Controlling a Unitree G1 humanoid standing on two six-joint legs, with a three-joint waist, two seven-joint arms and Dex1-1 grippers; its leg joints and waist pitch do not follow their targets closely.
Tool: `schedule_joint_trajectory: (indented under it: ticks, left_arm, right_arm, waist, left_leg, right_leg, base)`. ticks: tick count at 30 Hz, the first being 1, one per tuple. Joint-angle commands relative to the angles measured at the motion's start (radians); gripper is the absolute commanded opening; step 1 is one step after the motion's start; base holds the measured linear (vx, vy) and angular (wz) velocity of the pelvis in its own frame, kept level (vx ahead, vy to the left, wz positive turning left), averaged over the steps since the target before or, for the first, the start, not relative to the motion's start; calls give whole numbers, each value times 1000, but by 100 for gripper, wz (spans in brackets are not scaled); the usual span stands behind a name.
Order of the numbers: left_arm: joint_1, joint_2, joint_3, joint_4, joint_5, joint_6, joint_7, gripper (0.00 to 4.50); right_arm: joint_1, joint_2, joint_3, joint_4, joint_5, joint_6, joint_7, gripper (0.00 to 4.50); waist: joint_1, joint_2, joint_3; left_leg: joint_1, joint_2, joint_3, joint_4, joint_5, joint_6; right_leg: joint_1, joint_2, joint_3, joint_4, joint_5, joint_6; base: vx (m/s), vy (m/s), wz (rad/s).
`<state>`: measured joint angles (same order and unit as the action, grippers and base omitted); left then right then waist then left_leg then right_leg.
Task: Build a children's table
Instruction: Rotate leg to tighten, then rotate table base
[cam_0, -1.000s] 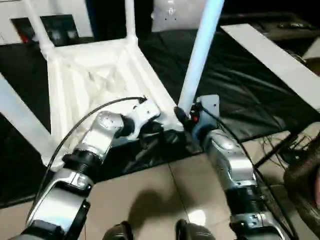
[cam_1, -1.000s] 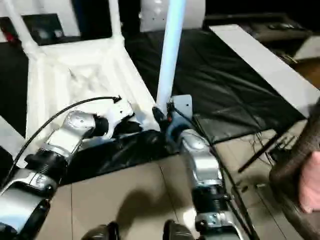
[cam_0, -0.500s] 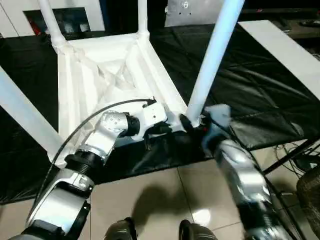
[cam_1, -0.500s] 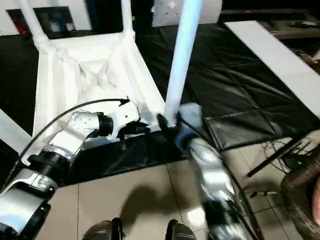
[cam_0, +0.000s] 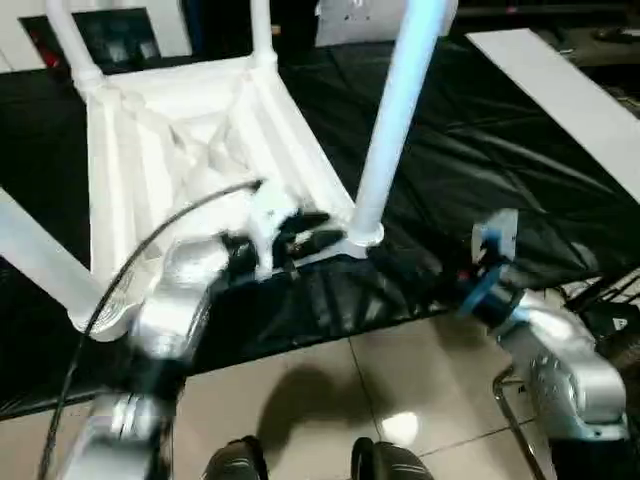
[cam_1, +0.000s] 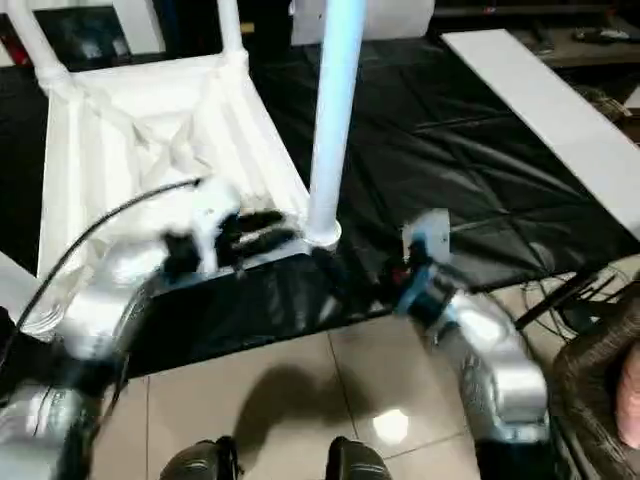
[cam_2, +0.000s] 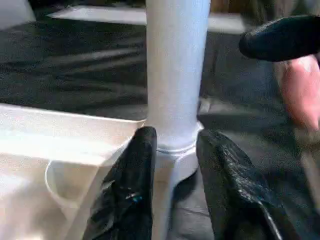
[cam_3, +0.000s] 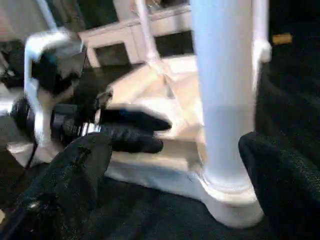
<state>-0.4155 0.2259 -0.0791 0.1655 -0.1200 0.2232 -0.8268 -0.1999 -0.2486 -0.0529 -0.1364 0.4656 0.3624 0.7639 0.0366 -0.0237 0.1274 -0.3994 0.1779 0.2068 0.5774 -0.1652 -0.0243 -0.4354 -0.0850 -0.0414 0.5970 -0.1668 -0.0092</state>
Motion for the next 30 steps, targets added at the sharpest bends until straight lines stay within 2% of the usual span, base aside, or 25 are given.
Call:
schedule_joint_trajectory:
  ticks: [1, 2, 3, 4, 5, 6, 7, 8, 9, 10, 12, 13, 14, 15, 17, 18, 20, 21, 23, 24, 25, 26, 27, 29, 30]
  left_arm:
    - [46, 1, 26, -89, -25, 62, 40, 185]
    - [148, 4, 41, -221, -52, 131, 64, 185]
    - [207, 9, 47, -294, -70, 169, 70, 207]
    - [242, 13, 50, -336, -81, 191, 72, 218]
    - [301, 26, 53, -393, -92, 214, 69, 223]
    - [325, 32, 53, -418, -97, 226, 70, 228]
    - [383, 49, 58, -471, -106, 246, 66, 228]
    - [457, 72, 67, -536, -117, 273, 62, 250]
    - [503, 91, 79, -573, -120, 290, 60, 262]
    - [503, 91, 79, -573, -120, 290, 60, 265]
    - [619, 153, 135, -675, -127, 340, 52, 270]
    - [639, 164, 152, -692, -130, 349, 50, 295]
    - [686, 187, 195, -729, -137, 366, 45, 295]
    - [715, 202, 225, -751, -144, 377, 44, 305]
    - [747, 220, 262, -771, -150, 384, 40, 321]
    - [776, 239, 310, -785, -166, 388, 41, 332]
    - [796, 253, 351, -792, -176, 389, 40, 347]
    - [825, 260, 418, -803, -190, 385, 45, 354]
    - [833, 262, 441, -806, -193, 381, 49, 376]
    - [835, 269, 480, -815, -222, 399, 53, 382]
    - [829, 270, 485, -814, -223, 397, 56, 386]
    - [815, 271, 495, -812, -228, 399, 66, 386]
    - [808, 271, 500, -811, -230, 402, 71, 408]
    - [760, 284, 525, -782, -235, 406, 100, 419]
    - [742, 294, 534, -763, -229, 397, 106, 423]
  right_arm:
    - [-18, 2, -9, 1, 21, 1, 5, 450]
    - [-52, 12, -13, 18, 46, 9, 8, 450]
    - [-71, 16, -11, 29, 53, 14, 11, 450]
    - [-81, 18, -9, 35, 57, 18, 11, 450]
    - [-99, 28, -5, 47, 58, 20, 10, 450]
    - [-106, 32, -3, 52, 59, 22, 9, 450]
    - [-126, 42, 2, 69, 56, 23, 3, 450]
    - [-150, 53, 9, 92, 48, 21, -5, 450]
    - [-166, 59, 13, 112, 41, 17, -9, 450]
    - [-166, 59, 13, 112, 41, 17, -9, 450]
    - [-218, 66, 18, 201, -24, -41, -60, 450]
    - [-231, 67, 12, 225, -41, -54, -88, 450]
    - [-260, 66, -6, 282, -79, -82, -154, 450]
    - [-280, 63, -24, 321, -98, -98, -196, 450]
    - [-302, 55, -49, 366, -117, -111, -244, 450]
    - [-327, 39, -76, 425, -138, -136, -299, 450]
    - [-348, 23, -100, 477, -156, -165, -347, 450]
    - [-371, -5, -128, 543, -178, -210, -394, 450]
    - [-377, -14, -132, 561, -186, -224, -402, 450]
    - [-378, -24, -121, 578, -190, -233, -374, 450]
    - [-373, -24, -116, 573, -189, -231, -362, 450]
    - [-362, -23, -104, 561, -190, -225, -341, 450]
    - [-356, -22, -99, 554, -191, -221, -333, 450]
    - [-288, -5, -30, 477, -203, -170, -289, 450]
    - [-251, 3, 12, 448, -208, -130, -281, 450]
  waist:
    - [4, -1, -70]
    - [2, -2, -69]
    - [-2, 0, -66]
    - [0, 1, -69]
    - [0, 6, -65]
    - [-1, 4, -64]
    - [1, 6, -65]
    - [1, 8, -65]
    - [1, 5, -62]
    - [0, 6, -63]
    - [-3, 3, -58]
    - [-5, 1, -55]
    - [-8, 1, -55]
    - [-9, 4, -52]
    - [-7, 6, -47]
    - [1, 9, -47]
    - [2, 7, -48]
    - [3, 3, -51]
    - [5, 2, -53]
    - [3, -2, -54]
    - [2, -3, -55]
    - [0, -3, -55]
    - [-2, -3, -57]
    - [-1, 2, -59]
    - [-3, 3, -61]
  left_leg:
    - [27, 58, -25, -69, -247, 49]
    - [30, 59, -25, -72, -258, 41]
    - [20, 59, -30, -77, -256, 37]
    - [27, 60, -28, -75, -260, 34]
    - [30, 59, -26, -76, -268, 33]
    - [27, 56, -25, -78, -271, 33]
    - [31, 56, -24, -76, -274, 30]
    - [32, 58, -26, -77, -279, 27]
    - [23, 55, -28, -81, -278, 24]
    - [27, 57, -27, -82, -284, 21]
    - [28, 56, -28, -84, -312, 1]
    - [24, 54, -30, -87, -320, -2]
    - [21, 53, -32, -88, -326, -8]
    - [29, 51, -30, -87, -348, -18]
    - [41, 48, -27, -84, -390, -34]
    - [53, 48, -25, -83, -414, -44]
    - [48, 45, -28, -85, -427, -55]
    - [42, 46, -29, -87, -413, -54]
    - [38, 43, -27, -84, -393, -45]
    - [32, 41, -26, -83, -385, -33]
    - [27, 40, -27, -83, -366, -21]
    - [26, 41, -28, -83, -361, -14]
    - [28, 42, -27, -80, -351, -5]
    - [27, 42, -24, -78, -318, 8]
    - [23, 42, -26, -78, -288, 13]
  right_leg:
    - [52, -54, 39, -75, -309, -218]
    - [49, -53, 40, -76, -315, -207]
    - [53, -55, 40, -76, -313, -204]
    - [50, -54, 40, -76, -310, -203]
    - [42, -48, 42, -81, -312, -196]
    - [43, -46, 42, -81, -307, -189]
    - [40, -45, 43, -80, -308, -186]
    - [39, -46, 43, -79, -300, -187]
    - [45, -46, 42, -78, -313, -178]
    - [41, -45, 42, -79, -317, -174]
    - [35, -45, 43, -81, -354, -157]
    - [36, -45, 43, -82, -368, -155]
    - [39, -47, 42, -81, -383, -153]
    - [32, -45, 43, -90, -423, -139]
    - [19, -41, 46, -95, -465, -121]
    - [10, -36, 47, -100, -478, -101]
    - [13, -34, 46, -95, -461, -94]
    - [20, -32, 45, -91, -432, -84]
    - [23, -32, 45, -88, -394, -83]
    - [26, -32, 46, -86, -386, -81]
    - [31, -34, 46, -84, -375, -81]
    - [31, -33, 46, -84, -368, -82]
    - [30, -33, 46, -83, -352, -88]
    - [32, -32, 48, -80, -305, -101]
    - [37, -31, 47, -74, -270, -112]
  base:
    - [0, 0, 0]
    - [0, 0, 0]
    - [0, 0, 0]
    - [0, 0, 0]
    - [0, 0, 0]
    - [0, 0, 0]
    - [0, 0, 0]
    - [0, 0, 0]
    - [0, 0, 0]
    - [0, 0, 0]
    - [0, 0, 0]
    - [0, 0, 0]
    - [0, 0, 0]
    - [0, 0, 0]
    - [0, 0, 0]
    - [0, 0, 0]
    - [0, 0, 0]
    - [0, 0, 0]
    - [0, 0, 0]
    - [0, 0, 0]
    - [0, 0, 0]
    - [0, 0, 0]
    - [0, 0, 0]
    - [0, 0, 0]
    - [0, 0, 0]
